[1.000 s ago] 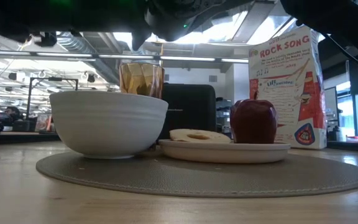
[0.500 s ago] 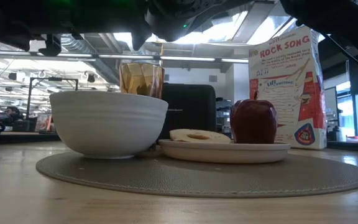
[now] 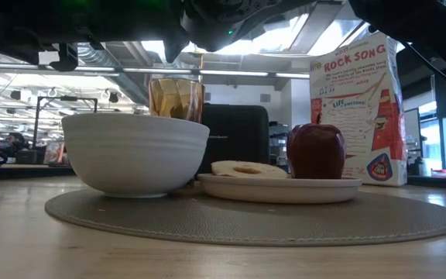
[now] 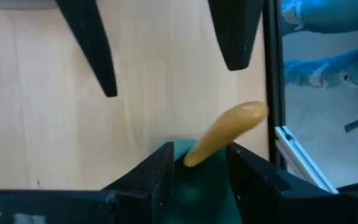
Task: Arrange a breakfast setting
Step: Put the yellow spoon on the tablemat to the right of the gray plate
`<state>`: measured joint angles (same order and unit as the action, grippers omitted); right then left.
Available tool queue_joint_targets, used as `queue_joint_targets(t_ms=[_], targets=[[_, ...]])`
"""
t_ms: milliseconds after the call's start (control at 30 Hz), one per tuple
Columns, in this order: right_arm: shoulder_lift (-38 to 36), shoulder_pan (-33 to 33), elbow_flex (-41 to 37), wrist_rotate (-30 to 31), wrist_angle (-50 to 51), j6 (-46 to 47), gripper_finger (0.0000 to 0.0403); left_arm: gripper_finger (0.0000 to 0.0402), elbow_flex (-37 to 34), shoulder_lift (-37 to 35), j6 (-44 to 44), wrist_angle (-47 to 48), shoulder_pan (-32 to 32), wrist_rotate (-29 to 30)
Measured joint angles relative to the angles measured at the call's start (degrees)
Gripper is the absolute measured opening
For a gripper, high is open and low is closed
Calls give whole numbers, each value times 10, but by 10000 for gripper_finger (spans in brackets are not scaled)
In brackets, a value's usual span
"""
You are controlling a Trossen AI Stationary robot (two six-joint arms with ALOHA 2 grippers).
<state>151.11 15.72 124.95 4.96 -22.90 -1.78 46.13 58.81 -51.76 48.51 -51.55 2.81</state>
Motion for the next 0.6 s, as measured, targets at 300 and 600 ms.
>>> queue_joint_targets(t_ms=[300,600], targets=[[0,0,0,0,2,3,248,140,-27,0,58,-63,0,12],[-1,0,0,0,4,5,248,96,-27,0,89,-63,0,6]])
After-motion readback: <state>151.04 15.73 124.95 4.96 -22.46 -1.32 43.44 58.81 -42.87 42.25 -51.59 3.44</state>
